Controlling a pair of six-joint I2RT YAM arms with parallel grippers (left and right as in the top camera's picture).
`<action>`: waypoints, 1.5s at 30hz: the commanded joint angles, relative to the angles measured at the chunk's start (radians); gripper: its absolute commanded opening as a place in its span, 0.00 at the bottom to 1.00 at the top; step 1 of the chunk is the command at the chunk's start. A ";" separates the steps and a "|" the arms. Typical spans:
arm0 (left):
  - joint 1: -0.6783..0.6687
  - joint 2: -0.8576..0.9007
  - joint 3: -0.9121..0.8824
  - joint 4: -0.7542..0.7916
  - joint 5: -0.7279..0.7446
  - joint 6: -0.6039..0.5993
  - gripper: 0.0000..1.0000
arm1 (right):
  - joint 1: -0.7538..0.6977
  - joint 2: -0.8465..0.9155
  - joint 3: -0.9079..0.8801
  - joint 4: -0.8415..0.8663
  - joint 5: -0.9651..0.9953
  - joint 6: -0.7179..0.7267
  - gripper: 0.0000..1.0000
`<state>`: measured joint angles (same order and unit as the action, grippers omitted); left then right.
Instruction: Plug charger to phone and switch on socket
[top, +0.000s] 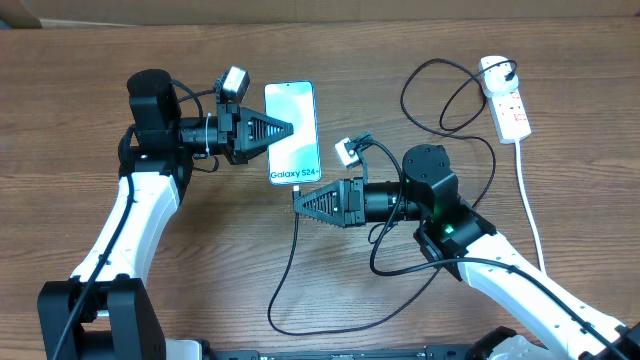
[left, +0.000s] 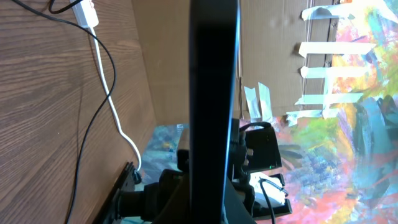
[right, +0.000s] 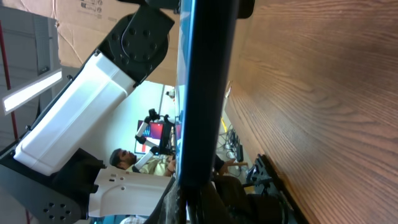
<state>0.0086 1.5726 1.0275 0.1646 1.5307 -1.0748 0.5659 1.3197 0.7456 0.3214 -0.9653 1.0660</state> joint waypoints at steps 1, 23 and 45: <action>0.006 -0.021 0.023 0.005 0.030 0.006 0.04 | -0.006 -0.001 0.004 0.007 -0.010 0.000 0.04; 0.006 -0.020 0.023 0.004 0.030 0.016 0.04 | -0.006 -0.001 0.004 0.018 -0.016 0.002 0.04; 0.005 -0.020 0.023 0.004 0.031 0.016 0.04 | -0.005 -0.001 0.004 0.023 -0.004 0.008 0.04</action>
<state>0.0086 1.5726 1.0275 0.1646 1.5311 -1.0744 0.5632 1.3197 0.7456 0.3363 -0.9699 1.0698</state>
